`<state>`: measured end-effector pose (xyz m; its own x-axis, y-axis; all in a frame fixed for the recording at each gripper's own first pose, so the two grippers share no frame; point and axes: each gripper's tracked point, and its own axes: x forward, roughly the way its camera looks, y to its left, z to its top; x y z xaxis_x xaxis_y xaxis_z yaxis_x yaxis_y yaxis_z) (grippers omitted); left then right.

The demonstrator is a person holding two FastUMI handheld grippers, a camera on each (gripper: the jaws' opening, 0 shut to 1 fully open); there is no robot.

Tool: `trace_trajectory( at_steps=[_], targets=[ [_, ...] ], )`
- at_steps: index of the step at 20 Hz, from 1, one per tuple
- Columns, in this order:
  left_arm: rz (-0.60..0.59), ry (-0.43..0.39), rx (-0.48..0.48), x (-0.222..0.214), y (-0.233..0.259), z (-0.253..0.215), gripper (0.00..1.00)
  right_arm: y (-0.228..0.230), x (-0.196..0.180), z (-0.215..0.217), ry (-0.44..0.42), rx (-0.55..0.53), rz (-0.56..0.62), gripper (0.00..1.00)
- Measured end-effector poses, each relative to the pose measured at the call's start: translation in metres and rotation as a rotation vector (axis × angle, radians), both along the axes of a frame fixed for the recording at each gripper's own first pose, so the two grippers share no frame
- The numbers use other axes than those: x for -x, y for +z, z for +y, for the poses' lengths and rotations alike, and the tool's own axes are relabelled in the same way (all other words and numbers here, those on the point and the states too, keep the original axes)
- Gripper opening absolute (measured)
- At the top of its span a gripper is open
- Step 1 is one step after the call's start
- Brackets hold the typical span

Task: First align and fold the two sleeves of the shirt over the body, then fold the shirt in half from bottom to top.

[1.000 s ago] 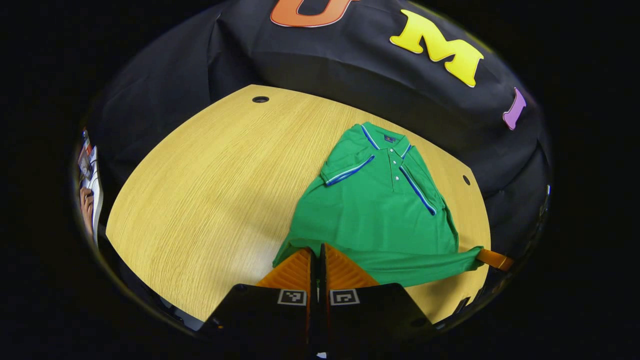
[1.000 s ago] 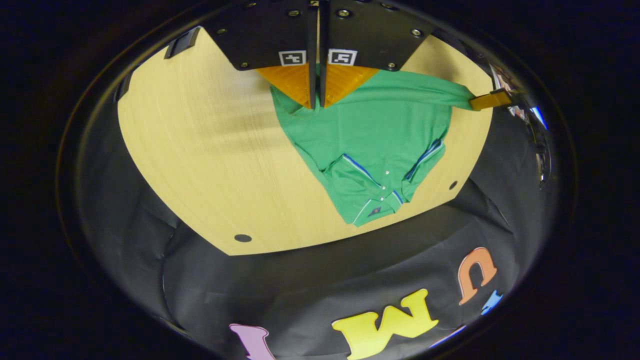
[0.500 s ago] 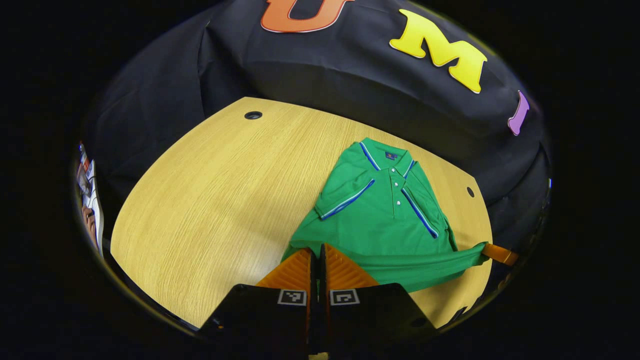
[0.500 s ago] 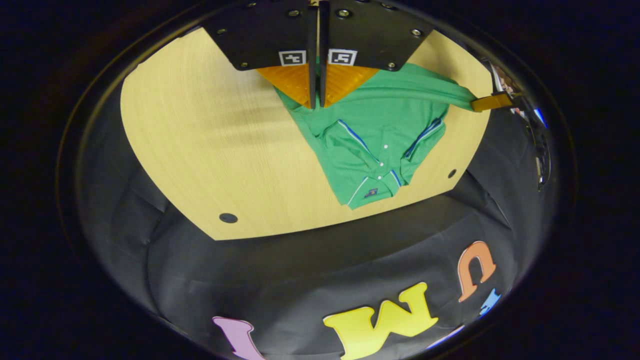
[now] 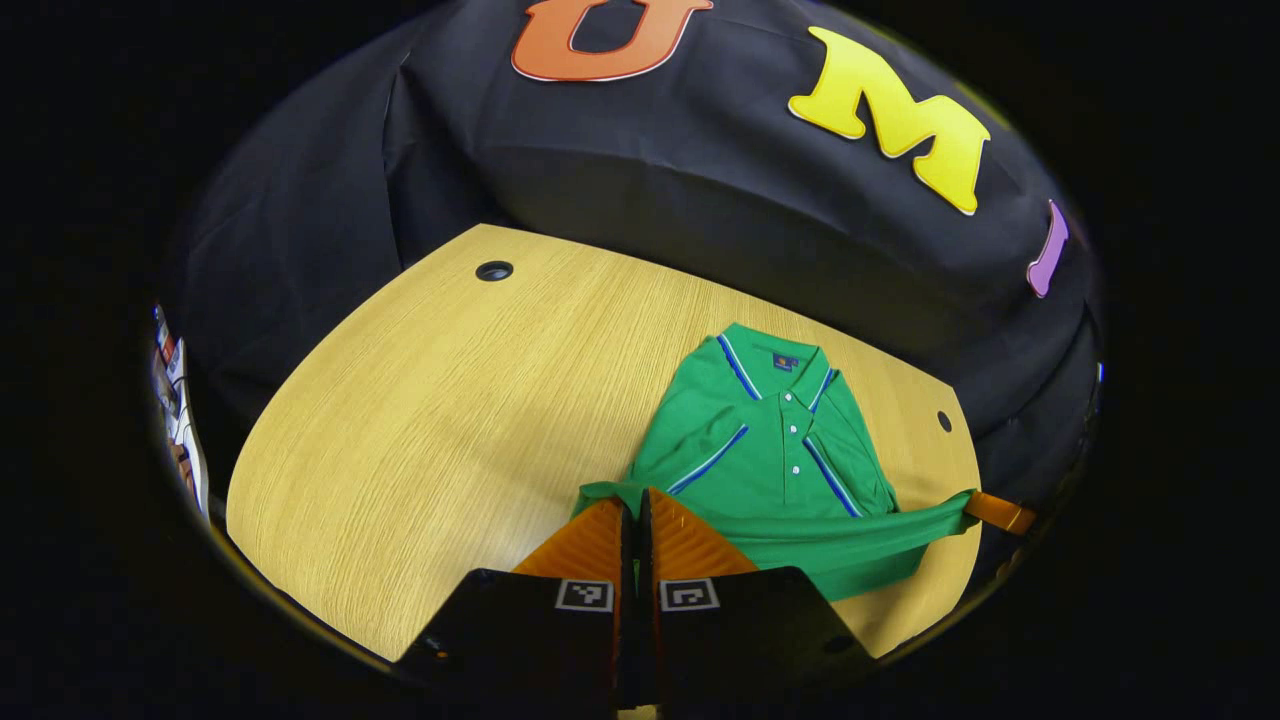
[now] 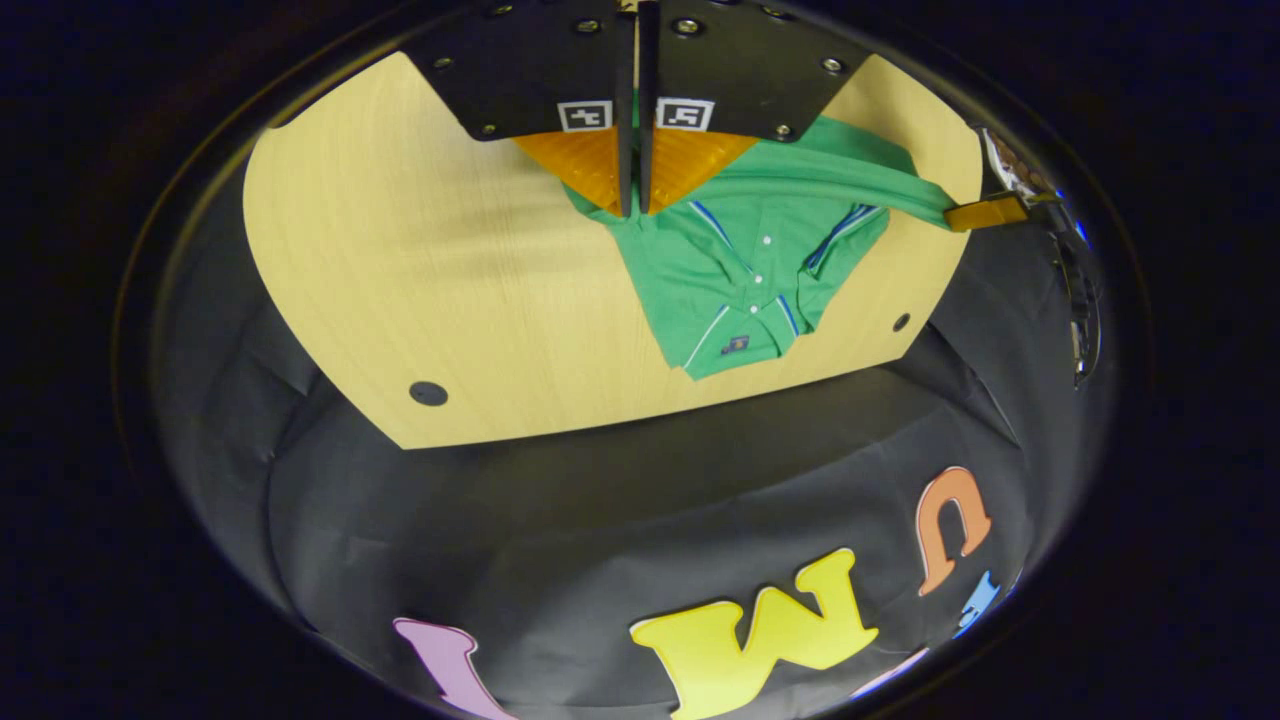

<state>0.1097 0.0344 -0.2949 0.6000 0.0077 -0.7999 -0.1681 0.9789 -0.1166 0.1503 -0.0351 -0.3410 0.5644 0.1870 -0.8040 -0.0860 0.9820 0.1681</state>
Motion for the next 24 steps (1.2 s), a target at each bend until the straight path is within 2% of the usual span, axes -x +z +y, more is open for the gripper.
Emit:
trace_trajectory(
  at_steps=[5, 13, 17, 22, 23, 24],
  targets=[
    [-0.033, -0.016, 0.001, -0.047, 0.003, -0.004, 0.03, -0.007, -0.037, 0.005, 0.025, 0.016, -0.027, 0.01],
    [-0.042, -0.064, -0.031, -0.11, -0.019, -0.006, 0.03, -0.027, -0.1, 0.011, 0.049, 0.048, -0.049, 0.01],
    [-0.053, -0.043, -0.021, -0.143, -0.027, -0.004, 0.03, -0.031, -0.133, 0.019, 0.065, 0.05, -0.071, 0.01],
    [-0.08, -0.052, -0.05, -0.182, -0.033, 0.002, 0.03, -0.035, -0.176, 0.032, 0.082, 0.059, -0.105, 0.02],
    [-0.086, -0.055, -0.059, -0.19, -0.032, 0.004, 0.0, -0.038, -0.182, 0.035, 0.087, 0.062, -0.109, 0.02],
    [-0.09, -0.06, -0.069, -0.197, -0.035, 0.004, 0.02, -0.039, -0.186, 0.036, 0.084, 0.062, -0.114, 0.02]
  ],
)
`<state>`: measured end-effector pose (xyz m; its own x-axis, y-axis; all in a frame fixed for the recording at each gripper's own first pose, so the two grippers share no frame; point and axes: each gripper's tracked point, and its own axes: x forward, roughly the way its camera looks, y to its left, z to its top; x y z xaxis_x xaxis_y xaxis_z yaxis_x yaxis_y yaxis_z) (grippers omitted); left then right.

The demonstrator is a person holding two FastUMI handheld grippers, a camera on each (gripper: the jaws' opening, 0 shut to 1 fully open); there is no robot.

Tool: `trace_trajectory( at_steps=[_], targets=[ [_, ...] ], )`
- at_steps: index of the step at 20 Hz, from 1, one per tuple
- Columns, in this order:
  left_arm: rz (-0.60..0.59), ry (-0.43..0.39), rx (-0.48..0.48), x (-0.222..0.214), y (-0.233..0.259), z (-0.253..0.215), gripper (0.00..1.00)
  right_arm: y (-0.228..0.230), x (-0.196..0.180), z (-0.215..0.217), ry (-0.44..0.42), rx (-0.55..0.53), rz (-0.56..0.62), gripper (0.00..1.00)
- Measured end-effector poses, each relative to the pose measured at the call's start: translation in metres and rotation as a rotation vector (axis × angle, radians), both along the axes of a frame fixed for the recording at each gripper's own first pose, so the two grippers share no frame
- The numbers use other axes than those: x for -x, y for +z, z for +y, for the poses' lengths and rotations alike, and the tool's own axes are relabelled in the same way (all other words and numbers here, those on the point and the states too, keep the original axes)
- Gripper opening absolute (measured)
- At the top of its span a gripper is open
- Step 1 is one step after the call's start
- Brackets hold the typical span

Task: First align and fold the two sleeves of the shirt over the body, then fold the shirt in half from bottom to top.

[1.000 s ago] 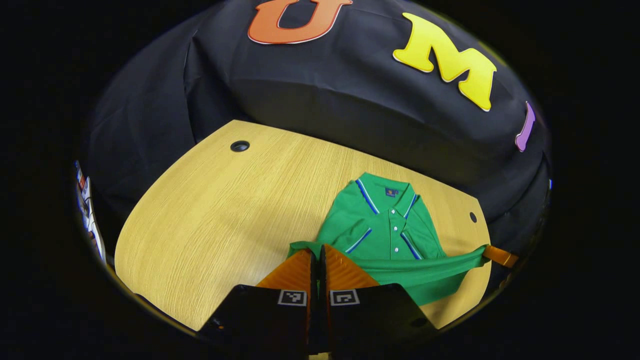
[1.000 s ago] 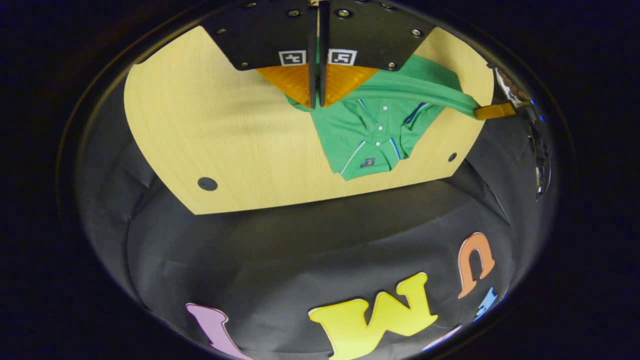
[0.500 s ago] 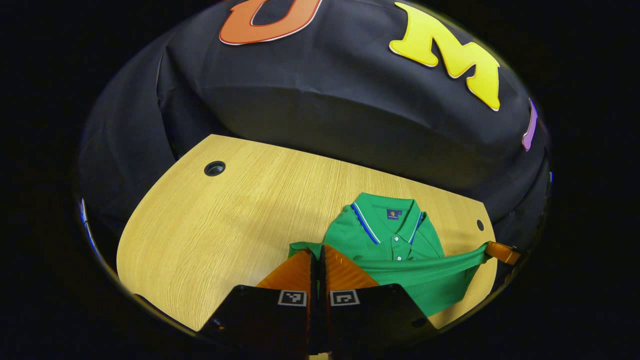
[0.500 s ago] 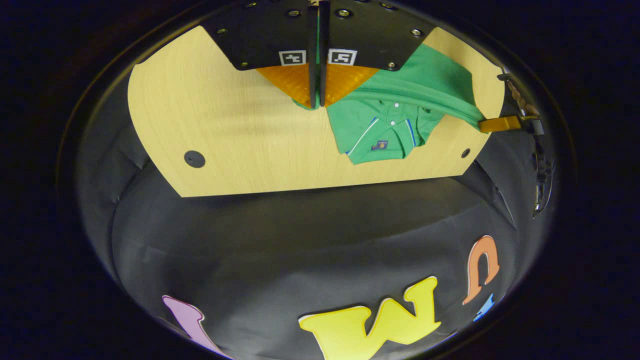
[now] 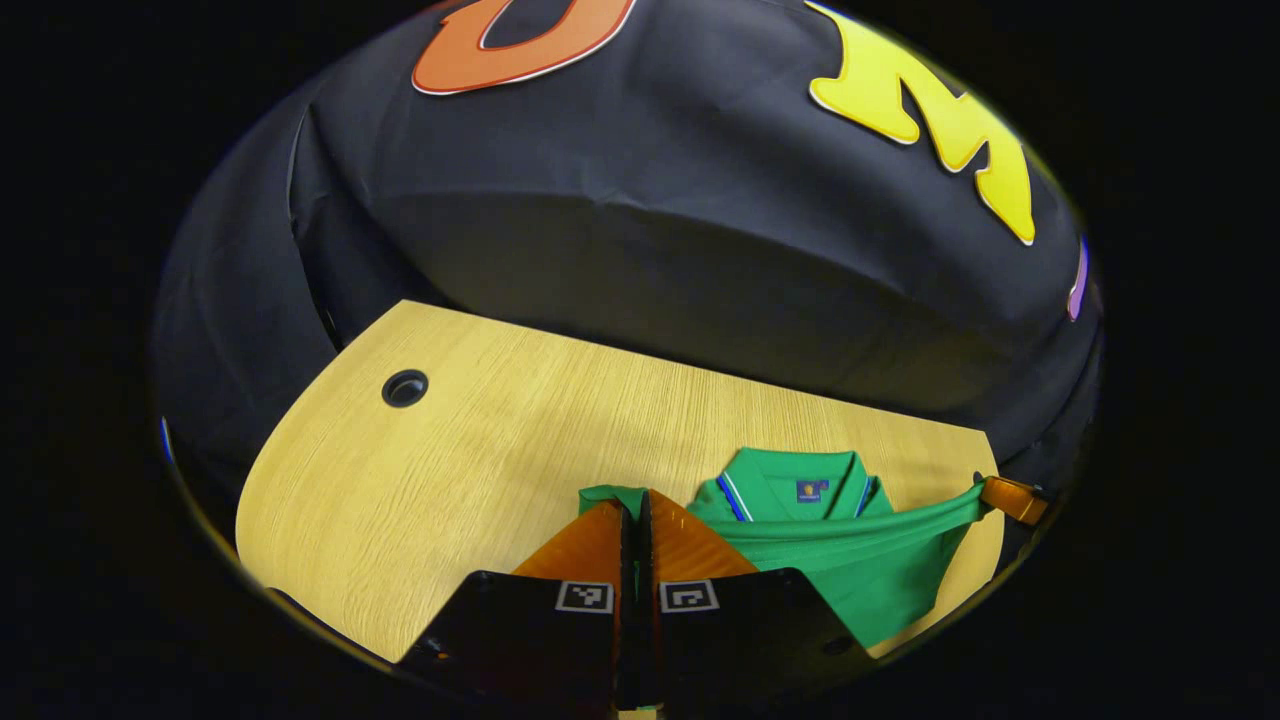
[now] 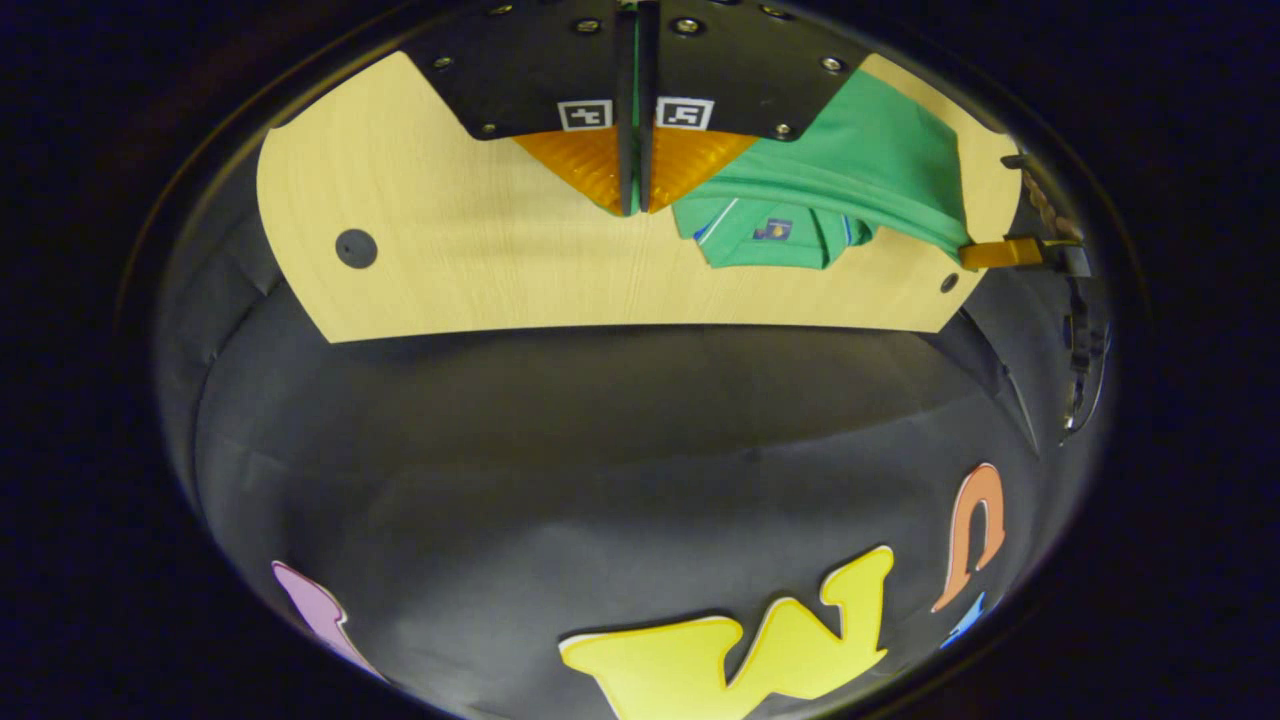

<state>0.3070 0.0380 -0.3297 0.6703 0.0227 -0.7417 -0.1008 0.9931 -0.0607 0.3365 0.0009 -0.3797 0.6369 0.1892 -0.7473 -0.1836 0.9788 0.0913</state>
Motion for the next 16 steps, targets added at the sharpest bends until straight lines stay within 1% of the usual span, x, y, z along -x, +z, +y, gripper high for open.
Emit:
trace_trajectory(
  at_steps=[4, 5, 6, 7, 8, 10, 12, 13, 14, 15, 16],
  targets=[
    [-0.011, -0.001, 0.002, -0.019, -0.007, -0.002, 0.03, -0.009, -0.025, 0.001, -0.023, -0.005, -0.008, 0.01],
    [-0.014, -0.002, 0.005, -0.022, -0.01, -0.003, 0.0, -0.01, -0.03, 0.0, -0.031, -0.008, -0.01, 0.01],
    [-0.015, -0.005, 0.004, -0.027, -0.011, -0.003, 0.03, -0.011, -0.033, -0.002, -0.039, -0.005, -0.013, 0.01],
    [-0.012, -0.003, -0.008, -0.029, -0.014, -0.002, 0.0, -0.012, -0.037, -0.008, -0.05, 0.017, -0.021, 0.01],
    [-0.014, 0.001, -0.01, -0.031, -0.016, 0.0, 0.03, -0.013, -0.042, -0.011, -0.052, 0.022, -0.031, 0.02],
    [-0.023, 0.005, 0.015, -0.034, -0.018, -0.002, 0.03, -0.012, -0.044, -0.014, -0.067, 0.017, -0.028, 0.01],
    [-0.017, -0.026, 0.044, -0.036, -0.031, -0.011, 0.03, -0.013, -0.045, -0.012, -0.059, 0.006, -0.031, 0.01],
    [0.027, -0.084, 0.088, -0.031, -0.043, -0.025, 0.07, -0.016, -0.044, -0.011, -0.061, 0.002, -0.026, 0.01],
    [0.053, -0.099, 0.076, -0.023, -0.049, -0.029, 0.35, -0.018, -0.043, -0.004, -0.051, -0.028, -0.019, 0.01],
    [0.033, -0.093, 0.02, -0.022, -0.049, -0.023, 0.64, -0.017, -0.041, 0.003, -0.037, -0.044, -0.015, 0.01],
    [-0.01, -0.106, -0.015, -0.021, -0.042, -0.022, 0.92, -0.014, -0.04, 0.006, -0.019, -0.046, -0.03, 0.25]
  ],
)
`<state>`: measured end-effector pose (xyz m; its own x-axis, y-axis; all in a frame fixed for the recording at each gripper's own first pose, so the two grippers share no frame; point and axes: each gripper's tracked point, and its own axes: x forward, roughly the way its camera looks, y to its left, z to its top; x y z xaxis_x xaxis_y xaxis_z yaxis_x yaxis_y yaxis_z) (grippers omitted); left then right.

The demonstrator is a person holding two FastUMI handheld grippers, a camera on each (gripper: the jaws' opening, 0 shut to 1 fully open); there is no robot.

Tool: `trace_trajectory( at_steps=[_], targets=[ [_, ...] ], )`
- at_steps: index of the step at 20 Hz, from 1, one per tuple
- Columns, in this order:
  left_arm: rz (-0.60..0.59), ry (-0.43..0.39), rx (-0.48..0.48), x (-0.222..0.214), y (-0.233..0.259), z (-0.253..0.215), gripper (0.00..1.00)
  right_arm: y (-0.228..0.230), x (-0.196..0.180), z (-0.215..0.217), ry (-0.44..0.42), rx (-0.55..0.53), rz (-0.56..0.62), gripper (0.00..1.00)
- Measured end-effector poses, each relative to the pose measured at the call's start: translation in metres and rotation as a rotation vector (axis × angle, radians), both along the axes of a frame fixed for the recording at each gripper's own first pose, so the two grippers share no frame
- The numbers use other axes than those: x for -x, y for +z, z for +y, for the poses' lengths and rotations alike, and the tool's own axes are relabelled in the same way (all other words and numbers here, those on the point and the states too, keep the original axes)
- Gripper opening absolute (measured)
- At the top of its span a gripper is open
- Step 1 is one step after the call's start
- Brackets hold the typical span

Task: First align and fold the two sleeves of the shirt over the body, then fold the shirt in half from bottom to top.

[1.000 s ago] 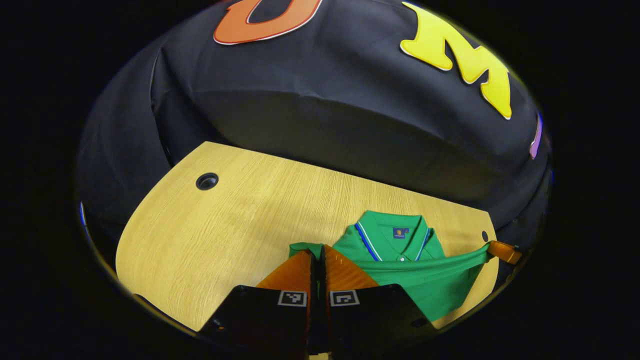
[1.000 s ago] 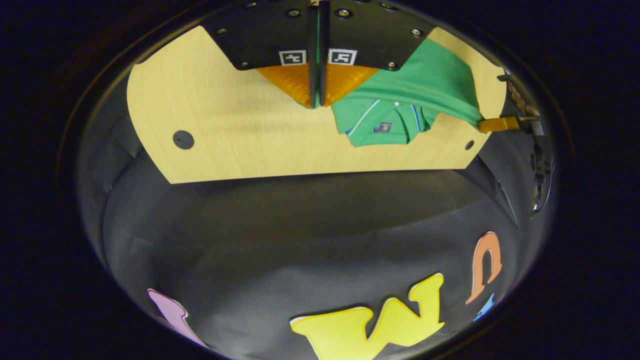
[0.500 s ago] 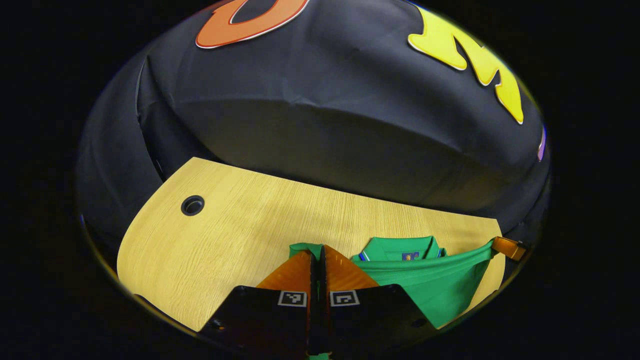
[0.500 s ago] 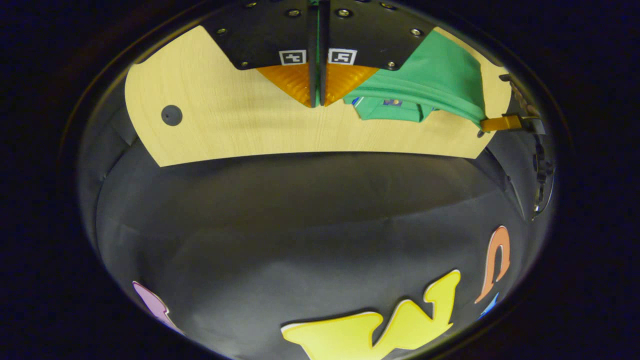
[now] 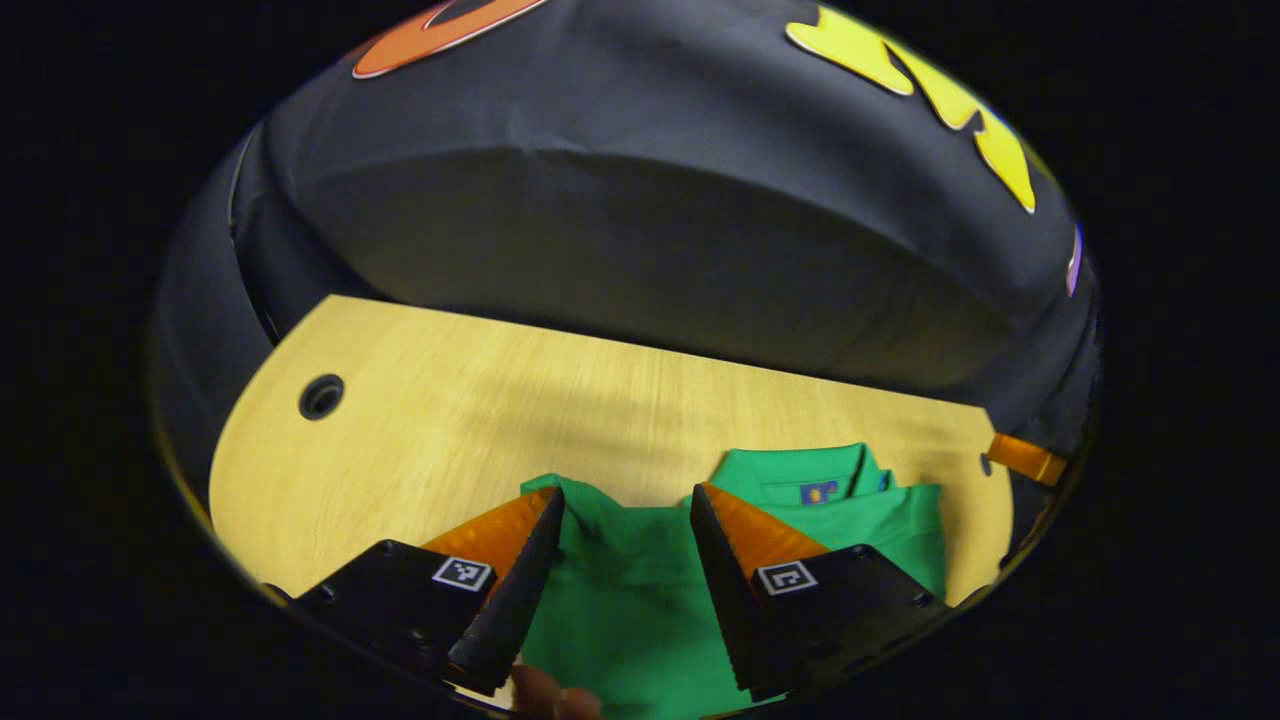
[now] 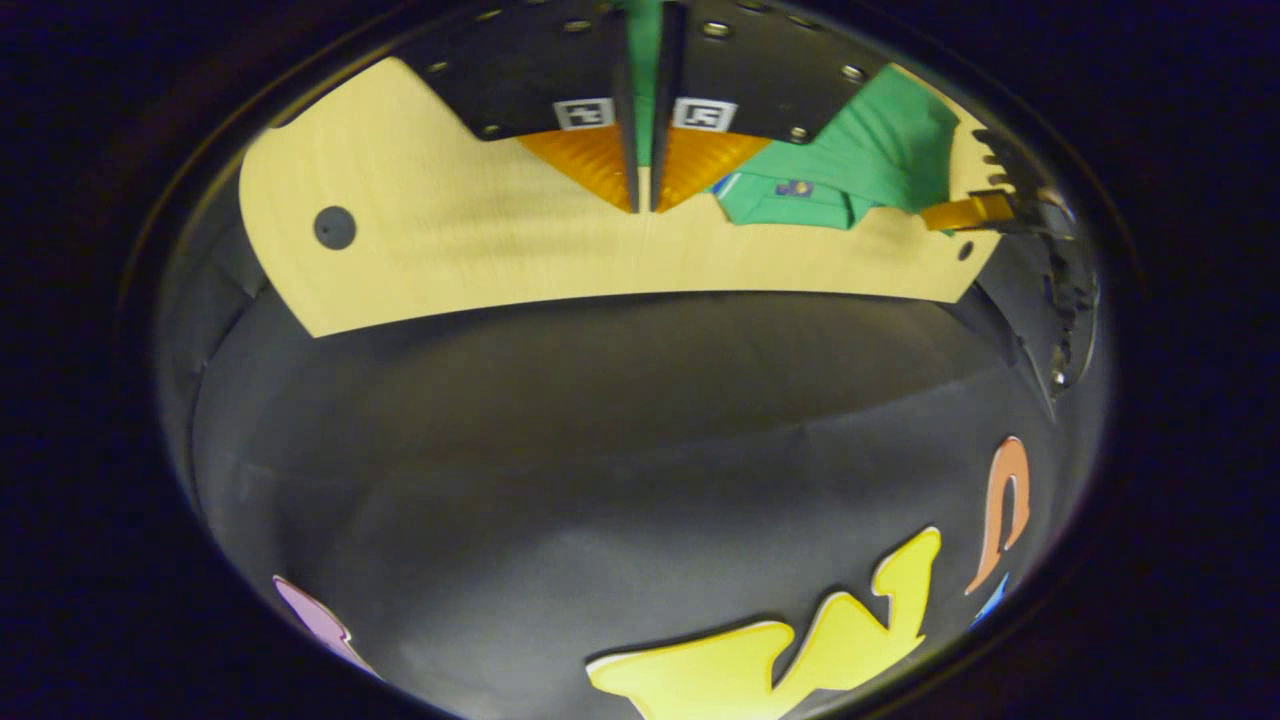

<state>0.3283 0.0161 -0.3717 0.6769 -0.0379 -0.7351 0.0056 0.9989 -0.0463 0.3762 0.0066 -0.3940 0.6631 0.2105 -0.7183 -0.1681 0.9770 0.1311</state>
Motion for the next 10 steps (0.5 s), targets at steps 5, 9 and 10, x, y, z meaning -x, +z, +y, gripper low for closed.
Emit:
trace_trajectory(
  at_steps=[5, 9, 10],
  targets=[
    [-0.121, -0.088, -0.096, -0.001, 0.024, -0.01, 0.84, 0.01, 0.002, 0.006, 0.022, 0.018, -0.029, 0.98],
    [-0.194, -0.092, -0.147, 0.003, 0.052, -0.011, 0.98, 0.02, 0.017, 0.006, 0.016, 0.014, -0.053, 0.98],
    [-0.199, -0.096, -0.151, 0.009, 0.057, -0.01, 1.0, 0.024, 0.022, 0.005, 0.016, 0.012, -0.063, 0.98]
  ],
)
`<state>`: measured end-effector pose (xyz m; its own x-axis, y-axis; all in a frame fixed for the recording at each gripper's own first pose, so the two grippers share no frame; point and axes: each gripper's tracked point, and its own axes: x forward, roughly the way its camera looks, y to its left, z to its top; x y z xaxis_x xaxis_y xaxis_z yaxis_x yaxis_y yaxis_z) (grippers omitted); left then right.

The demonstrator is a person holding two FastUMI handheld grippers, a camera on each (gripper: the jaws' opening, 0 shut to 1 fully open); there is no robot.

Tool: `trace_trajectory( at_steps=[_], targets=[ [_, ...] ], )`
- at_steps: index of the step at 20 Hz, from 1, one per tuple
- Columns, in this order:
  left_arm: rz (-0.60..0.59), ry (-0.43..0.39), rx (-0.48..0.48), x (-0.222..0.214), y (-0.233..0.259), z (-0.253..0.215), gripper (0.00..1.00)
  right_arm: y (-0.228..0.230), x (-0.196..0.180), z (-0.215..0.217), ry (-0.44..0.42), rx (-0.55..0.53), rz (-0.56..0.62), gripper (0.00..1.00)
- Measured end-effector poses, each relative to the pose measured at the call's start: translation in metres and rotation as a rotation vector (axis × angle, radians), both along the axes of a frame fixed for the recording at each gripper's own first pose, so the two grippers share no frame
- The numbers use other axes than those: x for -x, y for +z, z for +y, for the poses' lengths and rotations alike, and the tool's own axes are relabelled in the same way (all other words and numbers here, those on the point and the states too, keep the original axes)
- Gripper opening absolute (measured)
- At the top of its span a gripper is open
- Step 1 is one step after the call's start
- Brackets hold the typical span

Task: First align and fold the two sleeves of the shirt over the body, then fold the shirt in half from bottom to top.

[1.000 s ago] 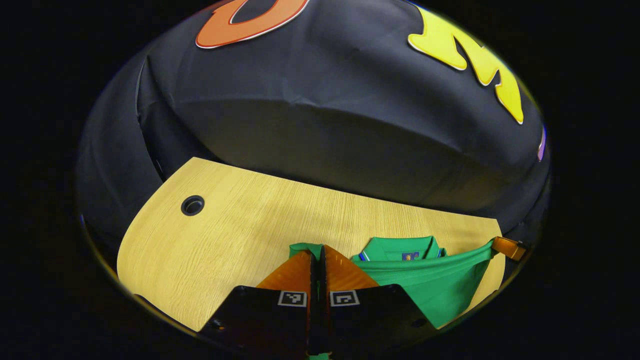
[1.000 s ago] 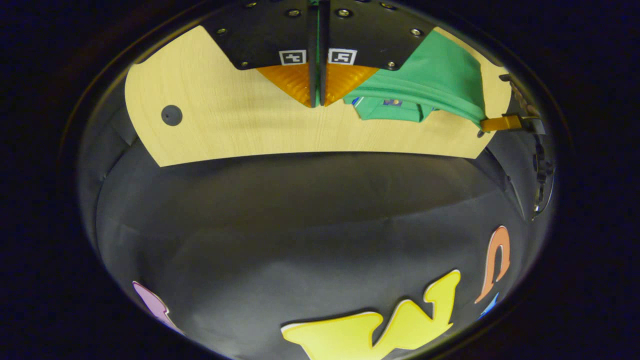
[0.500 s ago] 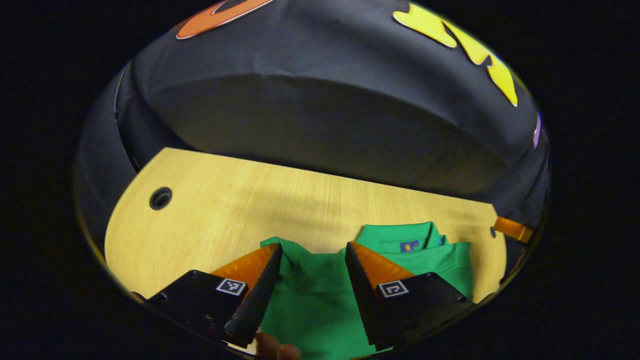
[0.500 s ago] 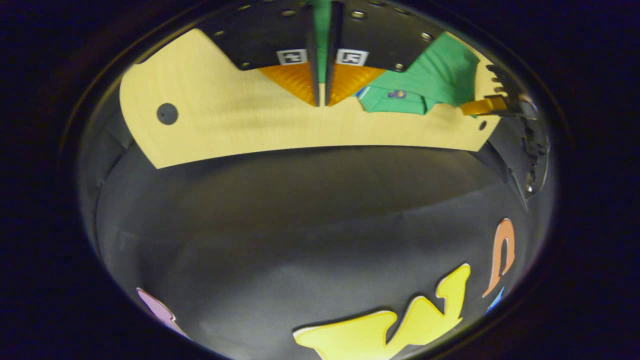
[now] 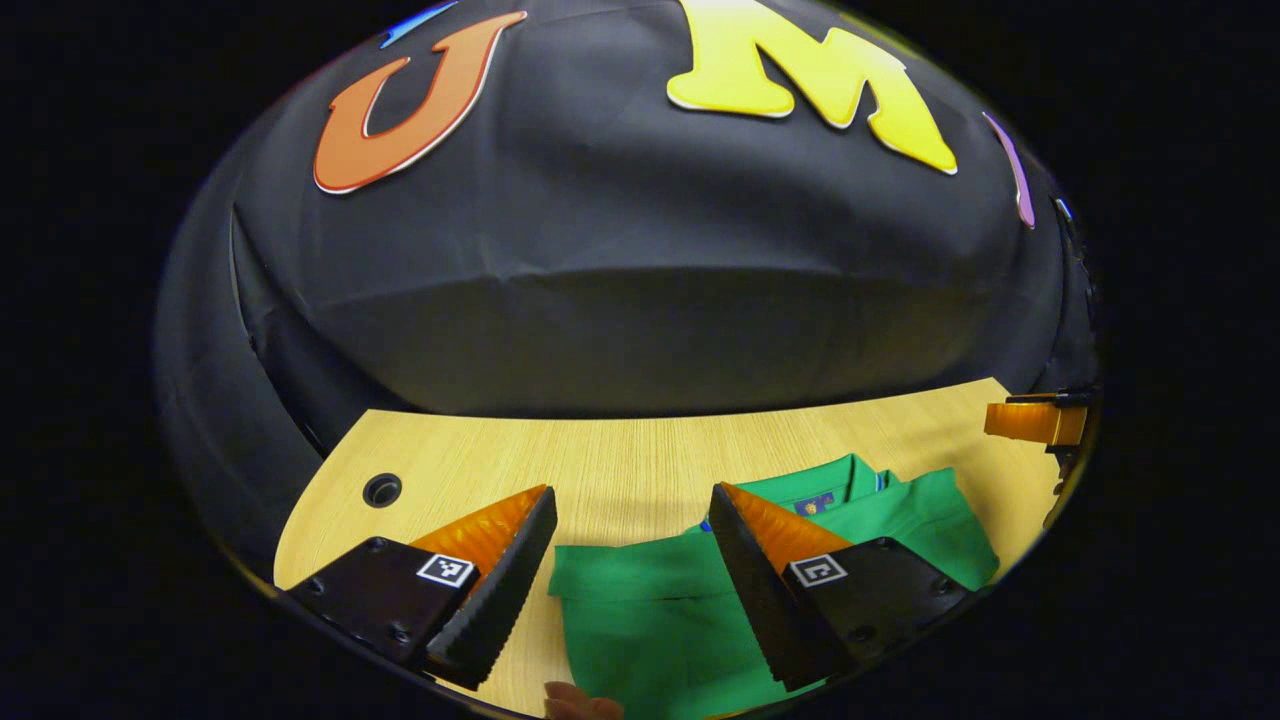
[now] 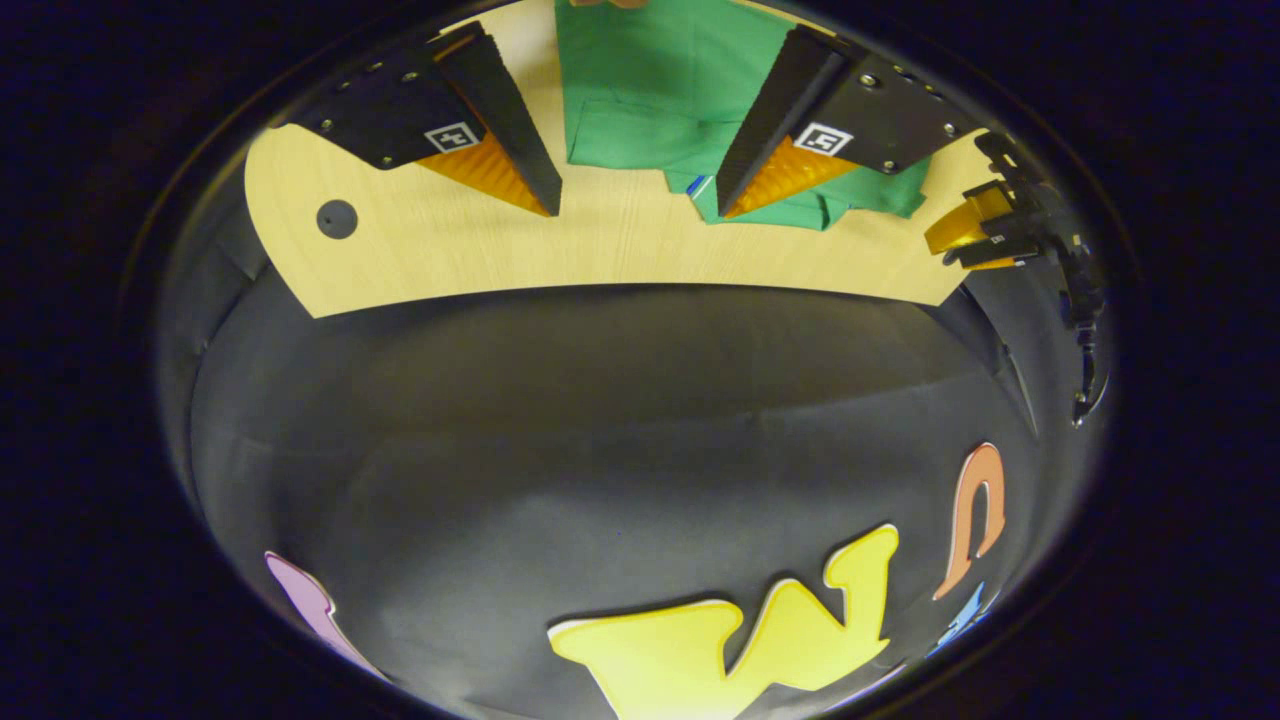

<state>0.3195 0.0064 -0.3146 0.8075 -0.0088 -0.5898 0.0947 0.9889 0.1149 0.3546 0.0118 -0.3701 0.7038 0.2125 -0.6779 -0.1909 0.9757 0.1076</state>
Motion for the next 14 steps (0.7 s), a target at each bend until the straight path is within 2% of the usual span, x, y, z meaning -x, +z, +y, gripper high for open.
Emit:
trace_trajectory(
  at_steps=[5, 14],
  targets=[
    [-0.058, -0.034, -0.017, 0.033, 0.029, -0.004, 0.99, 0.027, 0.036, 0.0, -0.009, -0.004, -0.042, 0.98],
    [-0.22, -0.032, -0.003, 0.119, 0.107, -0.011, 0.98, 0.095, 0.134, 0.017, 0.047, 0.021, -0.164, 0.98]
  ],
)
